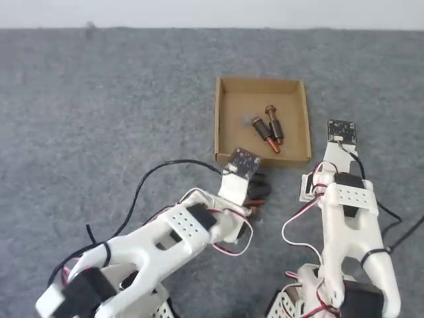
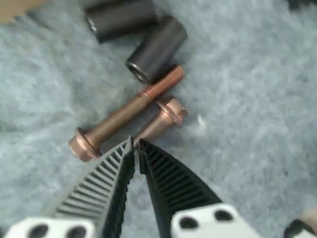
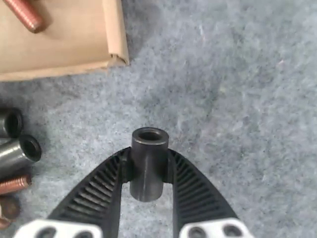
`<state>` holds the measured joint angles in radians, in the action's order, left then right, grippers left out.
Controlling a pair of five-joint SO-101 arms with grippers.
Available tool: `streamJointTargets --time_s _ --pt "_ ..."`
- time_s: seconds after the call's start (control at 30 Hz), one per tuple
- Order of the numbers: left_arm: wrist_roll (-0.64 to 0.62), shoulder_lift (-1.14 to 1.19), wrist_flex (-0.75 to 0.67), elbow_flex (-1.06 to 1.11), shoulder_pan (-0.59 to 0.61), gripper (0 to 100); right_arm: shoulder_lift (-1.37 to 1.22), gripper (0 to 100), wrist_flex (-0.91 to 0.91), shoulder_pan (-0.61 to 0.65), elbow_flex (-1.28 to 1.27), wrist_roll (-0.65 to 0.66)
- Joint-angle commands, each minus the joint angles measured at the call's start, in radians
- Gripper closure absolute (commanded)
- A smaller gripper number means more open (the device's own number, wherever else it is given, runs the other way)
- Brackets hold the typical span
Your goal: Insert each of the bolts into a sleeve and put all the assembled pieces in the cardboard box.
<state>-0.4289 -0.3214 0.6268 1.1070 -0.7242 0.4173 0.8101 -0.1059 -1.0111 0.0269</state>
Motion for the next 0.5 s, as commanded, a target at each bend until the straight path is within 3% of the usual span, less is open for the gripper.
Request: streamJointTargets --time_s 0.0,0.3,0.47 --pt "-0.009 0.044 -0.020 -0.074 0.017 97 0.007 99.2 -0.007 -0.005 0.060 0.015" --pt "-0.044 0.130 -0.012 -0.131 0.124 97 0.002 99.2 -0.005 -0.005 0.060 0.015" --pt "-0.044 0.227 0.064 -0.229 0.137 97 0.001 99.2 -0.005 -0.005 0.058 0.015"
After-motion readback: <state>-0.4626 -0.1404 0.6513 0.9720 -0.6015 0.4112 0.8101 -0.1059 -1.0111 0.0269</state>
